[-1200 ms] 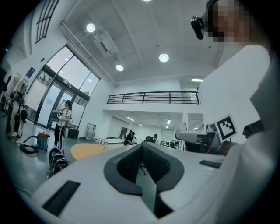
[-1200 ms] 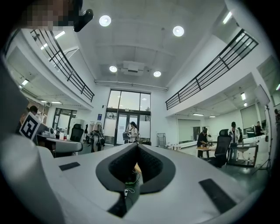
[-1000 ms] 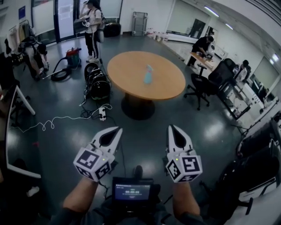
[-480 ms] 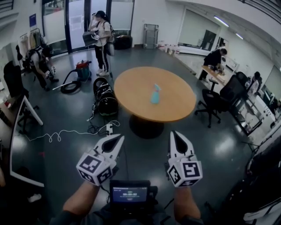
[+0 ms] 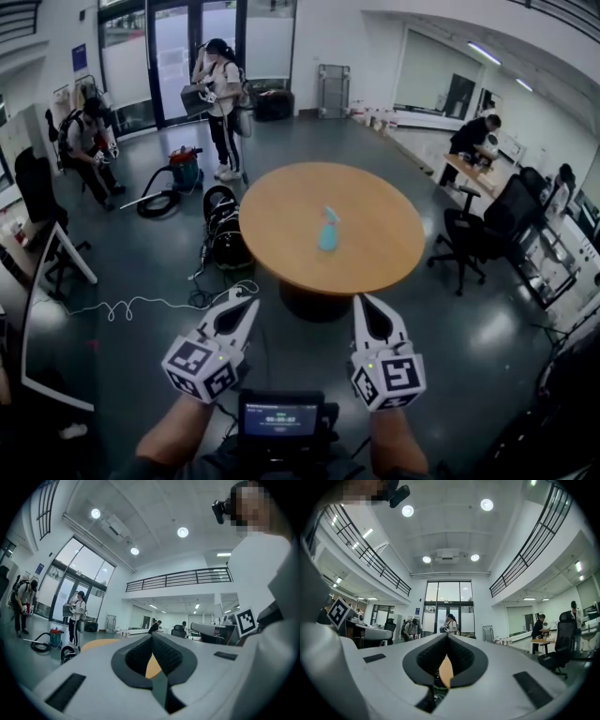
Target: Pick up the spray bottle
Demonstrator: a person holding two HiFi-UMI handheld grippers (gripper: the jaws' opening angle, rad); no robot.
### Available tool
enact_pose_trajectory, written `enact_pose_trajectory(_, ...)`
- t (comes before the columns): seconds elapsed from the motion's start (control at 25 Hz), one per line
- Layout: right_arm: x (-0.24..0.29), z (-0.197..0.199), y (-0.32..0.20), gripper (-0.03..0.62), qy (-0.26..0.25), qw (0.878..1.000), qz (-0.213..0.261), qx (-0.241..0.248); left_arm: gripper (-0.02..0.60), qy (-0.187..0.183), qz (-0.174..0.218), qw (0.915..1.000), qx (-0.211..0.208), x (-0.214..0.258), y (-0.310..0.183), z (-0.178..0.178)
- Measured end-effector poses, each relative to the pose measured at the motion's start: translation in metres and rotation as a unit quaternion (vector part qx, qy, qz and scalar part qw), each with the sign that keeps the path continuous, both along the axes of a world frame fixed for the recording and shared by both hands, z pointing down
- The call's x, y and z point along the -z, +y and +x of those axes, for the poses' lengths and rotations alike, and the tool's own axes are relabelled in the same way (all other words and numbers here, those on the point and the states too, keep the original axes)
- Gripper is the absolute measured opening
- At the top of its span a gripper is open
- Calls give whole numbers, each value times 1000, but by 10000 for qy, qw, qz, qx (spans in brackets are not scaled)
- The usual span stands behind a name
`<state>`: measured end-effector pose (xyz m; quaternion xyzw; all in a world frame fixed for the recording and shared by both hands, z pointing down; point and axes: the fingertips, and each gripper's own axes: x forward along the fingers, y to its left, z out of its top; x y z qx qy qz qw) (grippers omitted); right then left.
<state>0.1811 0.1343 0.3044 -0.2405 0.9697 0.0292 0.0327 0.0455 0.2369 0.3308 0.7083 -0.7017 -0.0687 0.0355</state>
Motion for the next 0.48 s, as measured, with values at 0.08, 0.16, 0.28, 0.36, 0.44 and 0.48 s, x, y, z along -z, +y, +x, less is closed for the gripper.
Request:
enact_pose_trajectory(0.08, -1, -1, -14, 9, -13, 10000, -8, 72, 3, -50, -15, 10000, 25, -1, -12, 3)
enact_pose_trajectory(0.16, -3, -3, -27, 9, -26, 9999, -24, 121, 3, -87, -20, 9999, 97, -1, -23, 2)
enact_pose_trajectory(0.28, -4, -12, -42, 9, -56, 9997, -104, 203, 3, -122, -107, 9997, 158, -1, -38, -5)
enact_pose_trajectory(0.36, -3, -21, -48, 9, -57, 9995, -82, 295, 3, -140, -171, 9996, 203, -3, -44, -13)
enact_pose_trajectory(0.44, -3, -30, -54, 9, -42, 9992, -26, 398, 3, -74, -207, 9995, 227, -6, -50, -21)
enact_pose_trajectory(0.48, -4, -34, -57, 9, -37, 9991, -40, 428, 3, -40, -214, 9995, 211, -7, -54, -24)
